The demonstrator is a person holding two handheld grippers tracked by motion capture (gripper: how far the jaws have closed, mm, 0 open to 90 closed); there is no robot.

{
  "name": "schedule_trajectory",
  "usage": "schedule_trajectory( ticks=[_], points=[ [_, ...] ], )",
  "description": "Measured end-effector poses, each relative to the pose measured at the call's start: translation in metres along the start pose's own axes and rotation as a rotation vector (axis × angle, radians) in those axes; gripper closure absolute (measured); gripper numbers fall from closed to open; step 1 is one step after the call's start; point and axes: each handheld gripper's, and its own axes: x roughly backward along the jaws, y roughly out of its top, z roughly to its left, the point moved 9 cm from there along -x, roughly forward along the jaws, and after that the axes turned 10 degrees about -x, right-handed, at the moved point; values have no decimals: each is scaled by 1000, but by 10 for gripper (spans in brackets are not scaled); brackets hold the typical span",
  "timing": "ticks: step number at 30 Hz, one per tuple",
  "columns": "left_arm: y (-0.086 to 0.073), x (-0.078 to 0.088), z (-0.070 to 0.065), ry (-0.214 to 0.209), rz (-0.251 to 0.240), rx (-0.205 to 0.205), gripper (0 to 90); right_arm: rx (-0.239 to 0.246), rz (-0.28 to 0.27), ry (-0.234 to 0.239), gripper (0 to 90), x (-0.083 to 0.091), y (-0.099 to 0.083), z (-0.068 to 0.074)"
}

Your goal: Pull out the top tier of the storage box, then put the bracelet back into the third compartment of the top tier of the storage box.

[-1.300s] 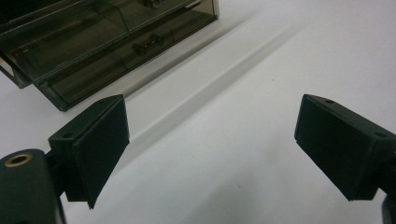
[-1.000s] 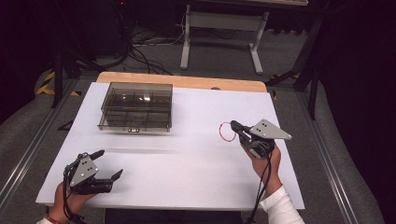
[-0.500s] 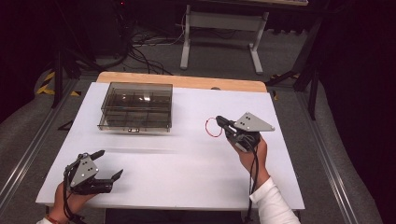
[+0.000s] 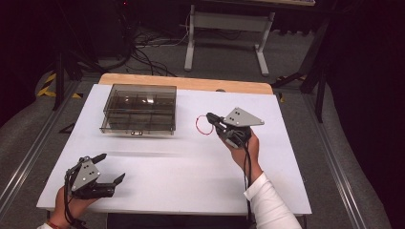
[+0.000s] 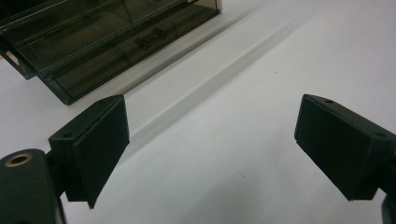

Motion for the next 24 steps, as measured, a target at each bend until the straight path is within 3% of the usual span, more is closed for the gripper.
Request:
schedule_trajectory(
  ticks=[5, 24],
  points=[
    [-1, -1, 0, -15, 7, -6, 110, 3, 4, 8, 889, -10, 4, 4],
    [5, 2, 0, 4, 5, -31, 110, 4, 21, 34, 889, -40, 16, 24]
  ],
)
